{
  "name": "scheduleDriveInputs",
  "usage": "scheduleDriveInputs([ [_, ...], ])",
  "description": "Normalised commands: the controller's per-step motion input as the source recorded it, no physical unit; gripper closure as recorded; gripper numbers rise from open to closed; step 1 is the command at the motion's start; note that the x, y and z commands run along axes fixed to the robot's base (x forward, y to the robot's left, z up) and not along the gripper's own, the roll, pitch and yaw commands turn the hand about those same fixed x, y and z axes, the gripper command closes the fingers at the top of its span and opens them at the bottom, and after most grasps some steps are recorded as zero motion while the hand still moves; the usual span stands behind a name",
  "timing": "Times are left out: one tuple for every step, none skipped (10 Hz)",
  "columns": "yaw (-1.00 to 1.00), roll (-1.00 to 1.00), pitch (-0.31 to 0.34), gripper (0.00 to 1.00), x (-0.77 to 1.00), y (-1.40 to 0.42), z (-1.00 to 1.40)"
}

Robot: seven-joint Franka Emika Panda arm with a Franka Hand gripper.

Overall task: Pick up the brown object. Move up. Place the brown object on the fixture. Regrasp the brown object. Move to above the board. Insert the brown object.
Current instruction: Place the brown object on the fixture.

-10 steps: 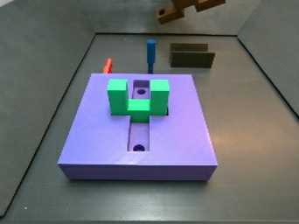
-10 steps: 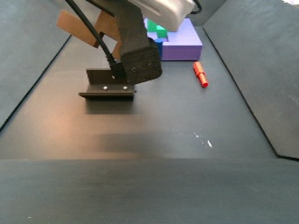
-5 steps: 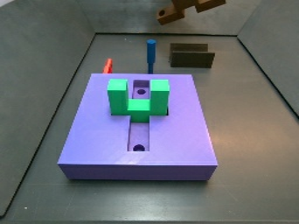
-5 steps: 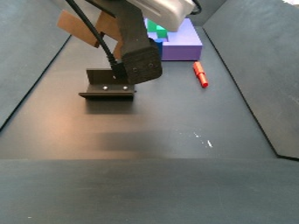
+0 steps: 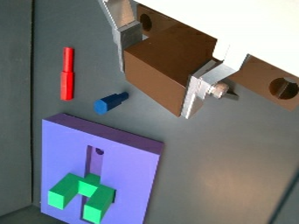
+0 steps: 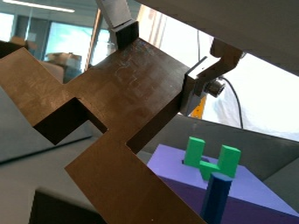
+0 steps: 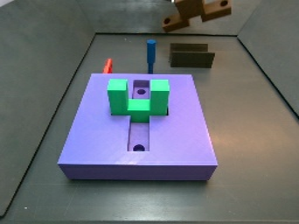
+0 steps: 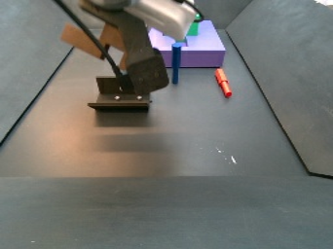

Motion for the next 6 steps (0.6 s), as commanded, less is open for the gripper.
scheduleDriveInputs([
  [0.00, -0.27, 0.714, 1.00, 0.15, 0.09, -0.20],
  [0.01, -0.41, 0.726, 1.00, 0.33, 0.00, -0.23],
  [0.02, -0.16, 0.860, 1.00, 0.46, -0.03, -0.20],
  [0.00, -0.02, 0.966, 1.00, 0.60, -0.09, -0.16],
  [-0.02, 0.00, 0.891, 1.00, 0.63, -0.08, -0.17],
  [-0.01, 0.00, 0.506, 1.00, 0.49, -0.04, -0.24],
])
